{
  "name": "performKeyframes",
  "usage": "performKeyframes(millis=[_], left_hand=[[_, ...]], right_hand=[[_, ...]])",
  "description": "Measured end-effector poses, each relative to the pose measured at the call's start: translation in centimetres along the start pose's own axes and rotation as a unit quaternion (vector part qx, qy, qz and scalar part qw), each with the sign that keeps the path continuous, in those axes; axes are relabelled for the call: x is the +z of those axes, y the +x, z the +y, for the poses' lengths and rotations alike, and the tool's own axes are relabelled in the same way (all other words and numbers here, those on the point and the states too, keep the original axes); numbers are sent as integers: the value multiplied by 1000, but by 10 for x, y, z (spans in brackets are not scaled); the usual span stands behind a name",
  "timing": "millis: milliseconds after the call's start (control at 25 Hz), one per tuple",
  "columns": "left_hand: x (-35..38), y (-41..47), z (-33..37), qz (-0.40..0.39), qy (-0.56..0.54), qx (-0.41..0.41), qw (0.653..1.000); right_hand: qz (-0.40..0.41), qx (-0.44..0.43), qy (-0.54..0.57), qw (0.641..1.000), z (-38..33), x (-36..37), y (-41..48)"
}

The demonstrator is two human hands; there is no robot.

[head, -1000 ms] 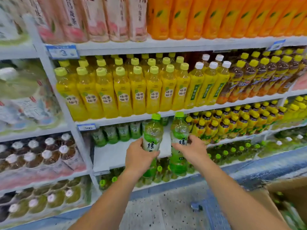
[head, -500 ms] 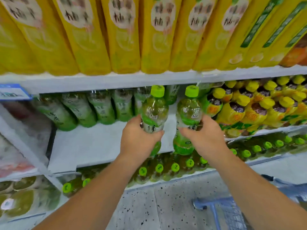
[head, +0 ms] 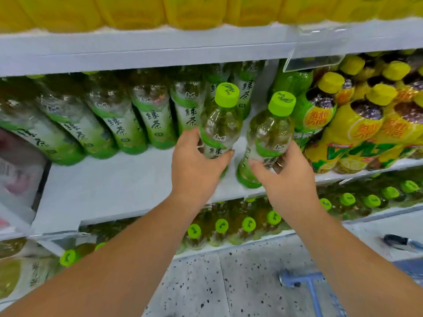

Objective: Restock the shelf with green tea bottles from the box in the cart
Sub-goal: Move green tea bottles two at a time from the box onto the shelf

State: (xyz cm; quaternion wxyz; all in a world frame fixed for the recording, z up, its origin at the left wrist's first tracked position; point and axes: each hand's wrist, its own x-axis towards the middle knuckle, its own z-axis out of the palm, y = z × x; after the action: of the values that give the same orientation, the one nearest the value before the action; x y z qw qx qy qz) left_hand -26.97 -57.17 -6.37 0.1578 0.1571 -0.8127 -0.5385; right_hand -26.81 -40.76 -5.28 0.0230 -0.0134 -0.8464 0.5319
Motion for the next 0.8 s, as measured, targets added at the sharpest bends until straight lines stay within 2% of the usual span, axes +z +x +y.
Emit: performKeyframes(millis=[160,280,360,800], left_hand=[[7,0,-6,4,-18,1,1000],[1,-6,-22,-60,-3,-21,998],[-1,-15,-35,-75,16,-35,996],[21,6,-38,-14,-16,-84,996]], right_hand=[[-4,25,-33,999,21,8,-12],[20,19,-43,999,33,16,-18],[28,7,-53,998,36,21,-16],[117,2,-49,992,40,59,31]])
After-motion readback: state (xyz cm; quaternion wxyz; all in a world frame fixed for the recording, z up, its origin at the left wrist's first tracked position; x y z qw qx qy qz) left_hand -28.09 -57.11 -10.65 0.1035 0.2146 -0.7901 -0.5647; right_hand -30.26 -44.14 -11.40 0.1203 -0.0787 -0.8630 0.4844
